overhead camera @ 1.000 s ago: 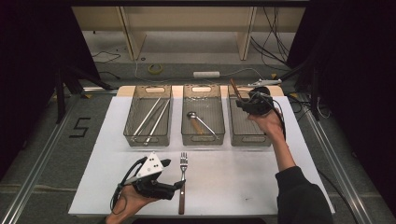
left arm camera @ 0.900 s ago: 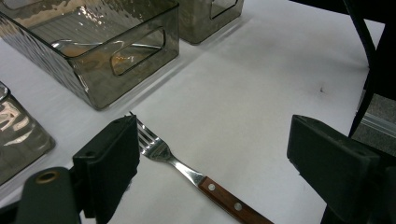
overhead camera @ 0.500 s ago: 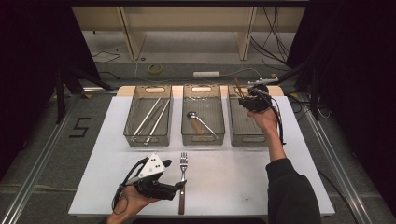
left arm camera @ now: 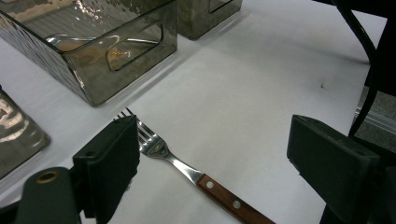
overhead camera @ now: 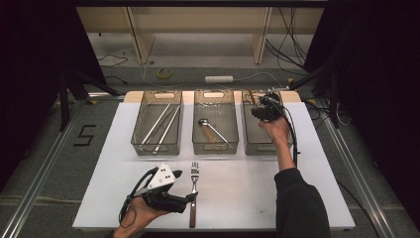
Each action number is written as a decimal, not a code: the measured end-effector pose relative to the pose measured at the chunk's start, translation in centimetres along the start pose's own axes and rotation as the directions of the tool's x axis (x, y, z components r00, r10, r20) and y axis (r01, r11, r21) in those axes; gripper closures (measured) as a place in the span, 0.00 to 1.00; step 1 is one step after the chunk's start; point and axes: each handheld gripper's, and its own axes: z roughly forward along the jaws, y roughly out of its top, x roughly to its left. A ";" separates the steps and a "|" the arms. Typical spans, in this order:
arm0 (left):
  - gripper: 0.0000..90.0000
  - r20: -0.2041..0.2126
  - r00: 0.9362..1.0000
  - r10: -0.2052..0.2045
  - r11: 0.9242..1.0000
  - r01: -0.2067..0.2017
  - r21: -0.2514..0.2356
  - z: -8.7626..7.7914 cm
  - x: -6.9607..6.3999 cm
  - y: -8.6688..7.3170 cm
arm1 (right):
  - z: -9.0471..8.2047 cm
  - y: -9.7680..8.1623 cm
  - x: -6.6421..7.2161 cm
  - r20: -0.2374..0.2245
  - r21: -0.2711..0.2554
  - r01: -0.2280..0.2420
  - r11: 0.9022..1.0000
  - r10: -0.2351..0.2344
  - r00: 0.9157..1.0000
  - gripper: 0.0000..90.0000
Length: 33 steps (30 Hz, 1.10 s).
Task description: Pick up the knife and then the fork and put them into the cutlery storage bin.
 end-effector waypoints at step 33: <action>0.20 0.014 1.000 -0.020 1.000 0.019 0.010 0.1 -0.1 0.1 | -8.2 -4.1 3.7 -0.267 -0.103 0.071 0.992 -0.097 0.959 0.38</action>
